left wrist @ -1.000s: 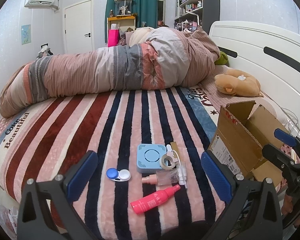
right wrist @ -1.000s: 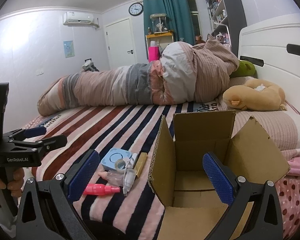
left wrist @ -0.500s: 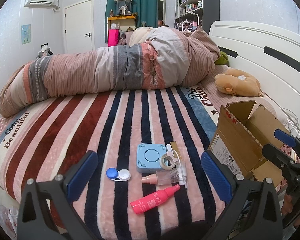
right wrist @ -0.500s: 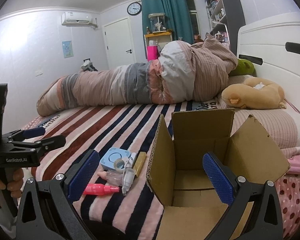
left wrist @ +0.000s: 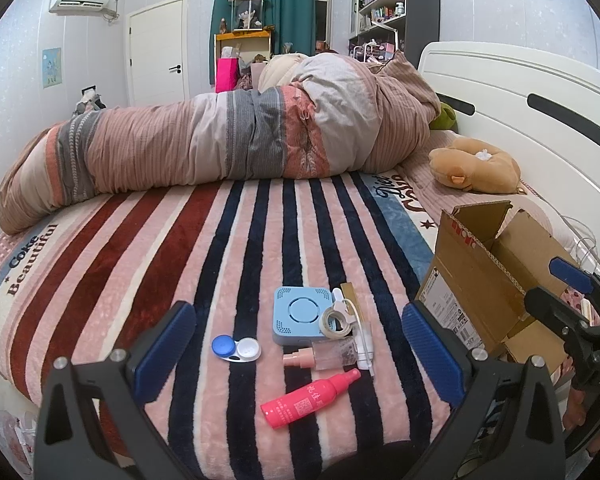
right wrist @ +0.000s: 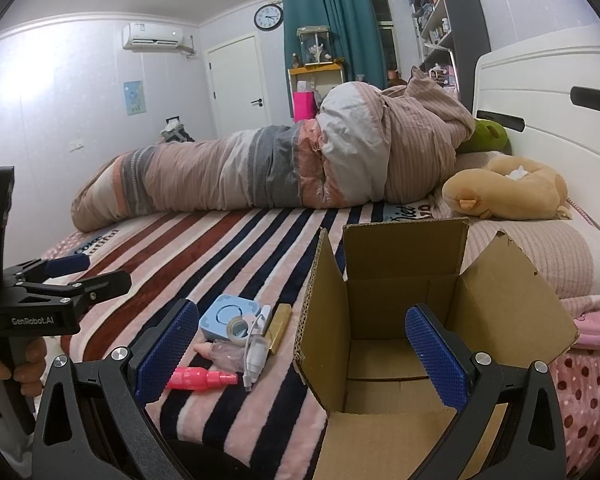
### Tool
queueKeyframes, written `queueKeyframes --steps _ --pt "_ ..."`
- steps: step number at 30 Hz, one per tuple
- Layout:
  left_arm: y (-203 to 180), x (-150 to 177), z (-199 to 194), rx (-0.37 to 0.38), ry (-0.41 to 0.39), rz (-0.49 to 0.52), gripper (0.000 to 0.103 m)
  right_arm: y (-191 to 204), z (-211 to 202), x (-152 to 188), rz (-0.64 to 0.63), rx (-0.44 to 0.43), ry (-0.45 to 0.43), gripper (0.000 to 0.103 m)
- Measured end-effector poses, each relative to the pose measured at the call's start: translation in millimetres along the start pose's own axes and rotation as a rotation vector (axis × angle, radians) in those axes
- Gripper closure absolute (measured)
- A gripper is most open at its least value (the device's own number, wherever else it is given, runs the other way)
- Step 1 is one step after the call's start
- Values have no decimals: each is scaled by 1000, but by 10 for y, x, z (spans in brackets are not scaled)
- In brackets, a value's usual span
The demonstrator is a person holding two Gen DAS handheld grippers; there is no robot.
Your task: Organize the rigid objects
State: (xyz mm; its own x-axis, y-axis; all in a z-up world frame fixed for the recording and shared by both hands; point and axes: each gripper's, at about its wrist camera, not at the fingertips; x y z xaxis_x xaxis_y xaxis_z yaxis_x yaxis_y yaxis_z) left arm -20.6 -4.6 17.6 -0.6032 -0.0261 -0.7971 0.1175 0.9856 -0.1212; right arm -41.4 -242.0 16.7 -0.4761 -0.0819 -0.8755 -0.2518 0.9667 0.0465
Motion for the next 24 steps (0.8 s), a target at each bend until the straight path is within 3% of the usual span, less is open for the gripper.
queueKeyframes --steps 4,8,11,15,18,24 --pt "51 26 -2 20 -10 -6 0 96 -49 -19 -40 25 -26 0" --pt "303 64 24 59 -41 -32 0 304 -129 -133 -78 -36 -45 0" --pt "601 91 59 60 -53 -44 0 603 12 -212 -116 -158 47 0" --pt "968 95 174 57 -45 -35 0 1094 238 -156 -206 -208 124 21" --pt "1197 84 292 67 -46 -22 0 1323 515 -44 -171 -280 238 26" --pt "1460 261 600 119 -27 -48 0 1510 1015 261 -138 -244 433 31"
Point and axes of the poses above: each gripper's, at about its wrist camera, not at the fingertips, and z roughly the way its jaws point, y to its left, x to its underside, and after that the axes turned 8 degrees about x, right-handed
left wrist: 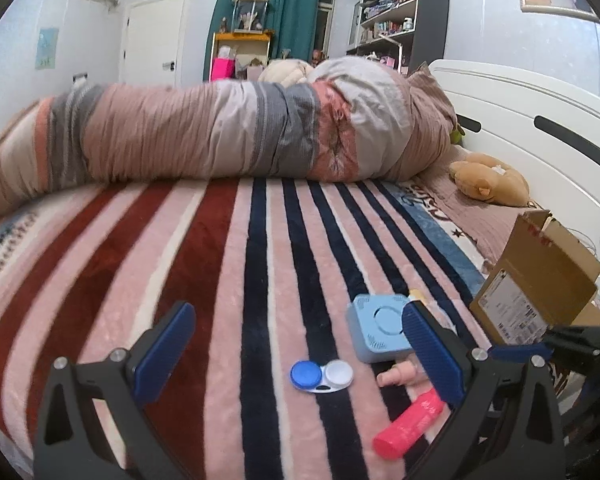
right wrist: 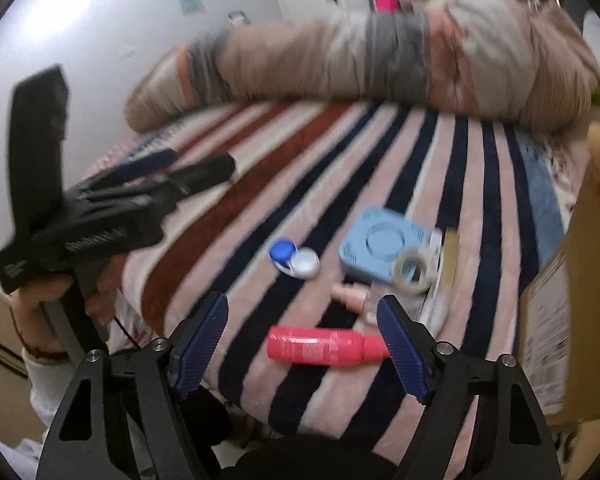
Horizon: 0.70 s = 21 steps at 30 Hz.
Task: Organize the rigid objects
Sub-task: 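Reach down and grasp the pink spray bottle with the right gripper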
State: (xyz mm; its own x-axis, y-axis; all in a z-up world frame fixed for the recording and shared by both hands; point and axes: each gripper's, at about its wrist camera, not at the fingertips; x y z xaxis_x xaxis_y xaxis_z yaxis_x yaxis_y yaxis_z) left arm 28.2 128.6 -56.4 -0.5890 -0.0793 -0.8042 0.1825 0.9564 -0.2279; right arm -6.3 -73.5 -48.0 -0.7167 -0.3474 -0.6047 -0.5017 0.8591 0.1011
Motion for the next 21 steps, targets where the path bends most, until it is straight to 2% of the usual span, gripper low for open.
queueKeyframes --steps 3,7,9,15,21 --pt "87 133 168 39 25 -33 0 -60 264 42 43 4 102 33" --pt "114 273 318 80 49 -65 0 -135 596 108 71 23 230 40" --pt "113 291 369 78 54 -69 0 -159 695 129 83 15 269 40" --pt "110 305 379 89 45 -83 0 -229 867 154 119 -7 365 45" --pt "181 334 366 84 40 -102 0 -300 1047 50 150 -57 359 42"
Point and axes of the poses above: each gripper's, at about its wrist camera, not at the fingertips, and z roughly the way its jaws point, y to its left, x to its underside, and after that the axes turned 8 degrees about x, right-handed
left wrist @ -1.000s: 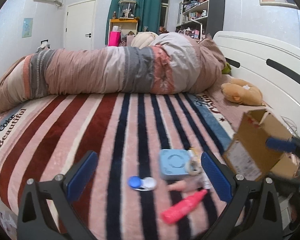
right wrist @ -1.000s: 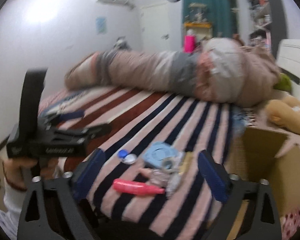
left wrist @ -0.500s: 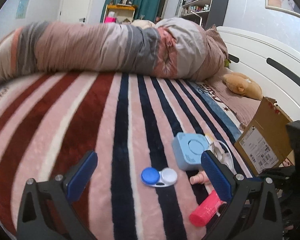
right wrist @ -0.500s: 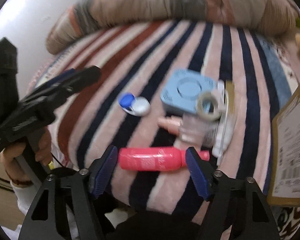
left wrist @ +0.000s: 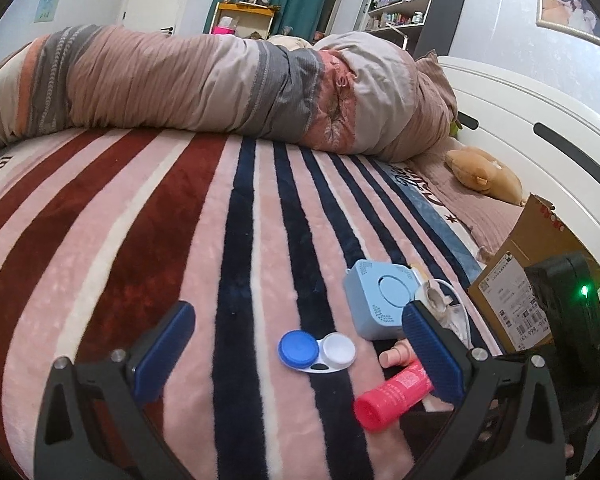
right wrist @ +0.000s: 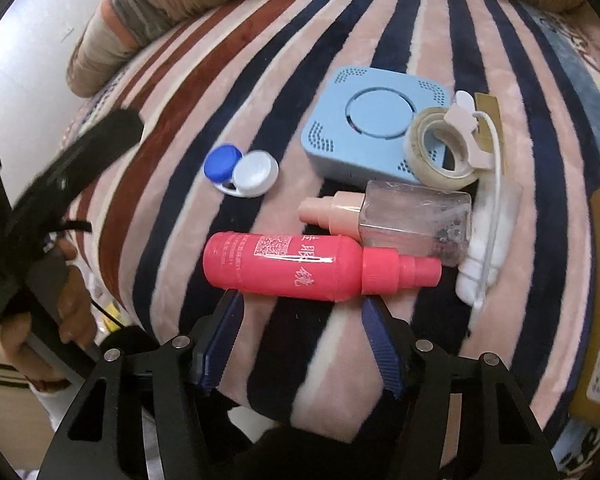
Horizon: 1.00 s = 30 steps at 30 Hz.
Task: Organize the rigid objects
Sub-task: 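Reach down and grasp the pink spray bottle with the right gripper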
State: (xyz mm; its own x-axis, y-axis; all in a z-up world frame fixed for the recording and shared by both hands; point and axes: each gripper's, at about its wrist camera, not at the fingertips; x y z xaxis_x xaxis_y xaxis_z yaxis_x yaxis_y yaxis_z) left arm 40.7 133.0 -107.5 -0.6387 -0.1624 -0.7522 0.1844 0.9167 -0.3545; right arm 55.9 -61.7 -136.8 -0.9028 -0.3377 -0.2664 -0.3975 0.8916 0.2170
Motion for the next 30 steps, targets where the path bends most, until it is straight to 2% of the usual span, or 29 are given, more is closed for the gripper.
queueKeyframes --steps 3,7,14,15,16,19,25,28,30 --pt "36 6 -5 -16 0 -8 0 -99 1 -71 47 -77 13 26" --pt "71 8 -8 -24 -2 -16 0 -224 26 -178 94 -119 27 26" --pt "88 -6 31 -34 1 -21 0 -303 139 -401 121 -62 45 26" --pt "91 -9 36 -40 2 -21 0 -255 124 -416 107 -50 34 30" --pt "99 -12 41 -44 2 -21 0 -209 95 -431 83 -48 15 41" --pt "130 -17 27 -41 -6 -30 0 -45 -24 -397 20 -28 -34 52" --pt "241 -28 -86 -34 -46 -70 0 364 -237 -402 -172 68 -160 66" --pt "356 -40 -157 -47 -65 -102 0 623 -232 -473 -291 100 -208 69" --pt "462 -44 -203 -65 -80 -133 0 754 -154 -526 -360 101 -202 69"
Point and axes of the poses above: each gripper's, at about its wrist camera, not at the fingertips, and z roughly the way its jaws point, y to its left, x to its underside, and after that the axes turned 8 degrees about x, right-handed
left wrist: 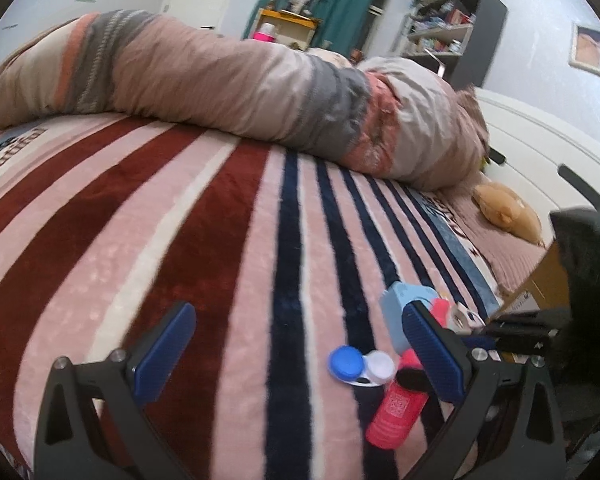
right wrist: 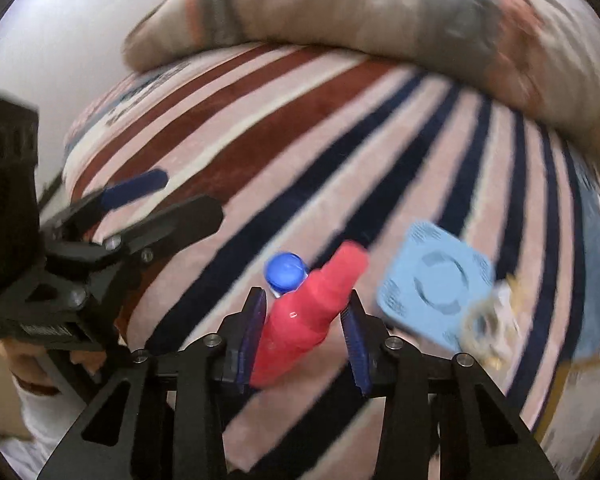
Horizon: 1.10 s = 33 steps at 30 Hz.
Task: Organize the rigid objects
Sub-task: 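Reach down and grasp the pink spray bottle with the right gripper, then carry the pink spray bottle into the cardboard box and open the right gripper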
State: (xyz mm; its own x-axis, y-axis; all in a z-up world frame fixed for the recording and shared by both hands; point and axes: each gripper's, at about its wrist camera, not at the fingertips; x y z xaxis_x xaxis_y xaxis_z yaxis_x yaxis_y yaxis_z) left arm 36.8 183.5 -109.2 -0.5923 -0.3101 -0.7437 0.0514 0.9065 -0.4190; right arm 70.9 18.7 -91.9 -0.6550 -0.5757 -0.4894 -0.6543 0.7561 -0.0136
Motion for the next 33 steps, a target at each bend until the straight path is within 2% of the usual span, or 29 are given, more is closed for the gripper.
queueKeyframes --steps 2,5,11,14,17,19,22,24,27,33 --pt "106 -7 -36 -24 -12 -27 0 85 145 -8 -49 -8 42 69" --pt "228 -9 -74 -56 -22 -60 0 154 254 -2 -90 -14 54 69" --pt "297 -9 -70 -53 -18 -77 0 235 292 24 -120 -15 54 69" --pt "289 -15 -40 -55 -10 -73 0 268 326 88 -126 -15 113 63" --pt "272 -8 -9 -44 1 -69 0 248 354 156 -126 -21 135 65" --pt "247 6 19 -38 14 -61 0 242 348 181 -127 -11 148 70" --pt "203 28 75 2 44 -53 1 283 252 220 -182 60 100 73" --pt "145 43 105 66 64 -52 1 245 154 230 -182 87 62 74" --pt "-31 24 125 222 78 -39 1 131 -78 222 -143 86 -5 75" --pt "-621 -184 73 524 100 -7 1 4 -823 307 -106 56 -228 76"
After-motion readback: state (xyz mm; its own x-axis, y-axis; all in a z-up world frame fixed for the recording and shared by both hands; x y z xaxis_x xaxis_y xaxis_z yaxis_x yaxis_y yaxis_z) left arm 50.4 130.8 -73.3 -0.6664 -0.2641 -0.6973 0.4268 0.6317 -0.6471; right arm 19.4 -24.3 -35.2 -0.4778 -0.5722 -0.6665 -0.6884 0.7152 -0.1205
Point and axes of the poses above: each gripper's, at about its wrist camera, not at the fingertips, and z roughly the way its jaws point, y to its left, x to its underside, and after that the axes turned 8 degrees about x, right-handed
